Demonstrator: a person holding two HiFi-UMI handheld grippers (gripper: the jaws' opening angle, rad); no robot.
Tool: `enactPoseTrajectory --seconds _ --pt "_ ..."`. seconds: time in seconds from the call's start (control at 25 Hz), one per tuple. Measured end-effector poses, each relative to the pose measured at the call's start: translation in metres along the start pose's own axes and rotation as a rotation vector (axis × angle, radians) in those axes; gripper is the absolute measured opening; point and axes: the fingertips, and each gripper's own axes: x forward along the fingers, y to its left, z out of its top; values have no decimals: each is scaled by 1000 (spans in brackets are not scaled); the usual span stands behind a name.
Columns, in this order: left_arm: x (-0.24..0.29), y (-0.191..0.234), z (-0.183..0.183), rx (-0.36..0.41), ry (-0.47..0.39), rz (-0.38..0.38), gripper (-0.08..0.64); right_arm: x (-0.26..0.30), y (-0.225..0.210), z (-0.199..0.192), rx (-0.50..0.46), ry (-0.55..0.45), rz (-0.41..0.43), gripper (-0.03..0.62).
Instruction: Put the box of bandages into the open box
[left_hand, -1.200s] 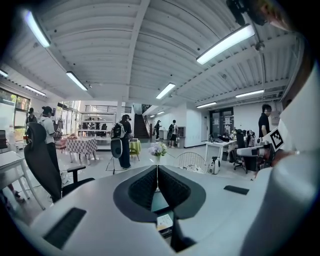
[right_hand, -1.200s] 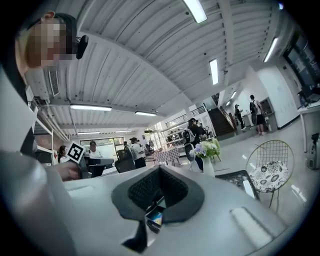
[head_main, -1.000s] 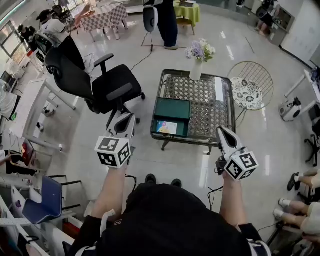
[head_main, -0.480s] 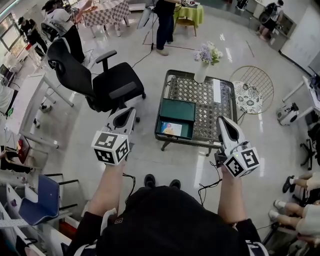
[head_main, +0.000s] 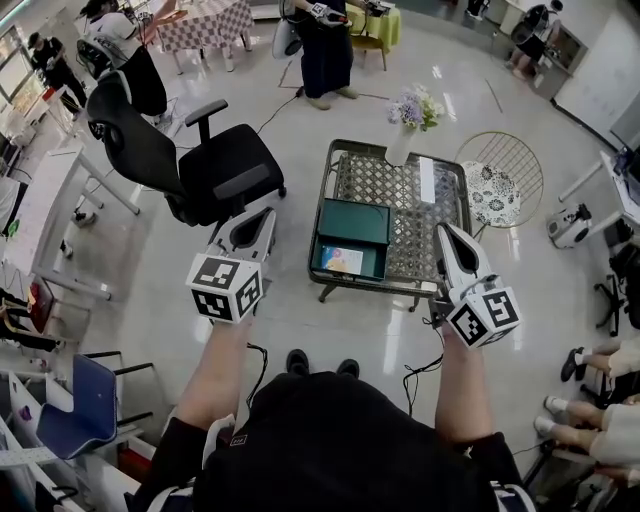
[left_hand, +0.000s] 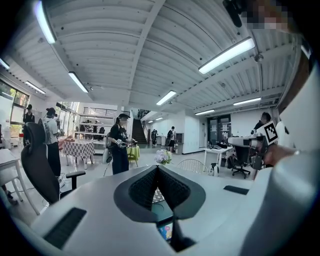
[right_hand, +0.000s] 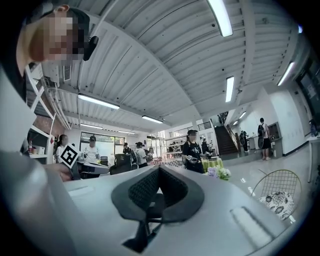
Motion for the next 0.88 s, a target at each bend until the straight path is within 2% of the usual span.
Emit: enactPoseTrajectory --seconds 0.88 --pt "9 1 -10 -16 25 7 6 3 -4 -9 8 9 -4 6"
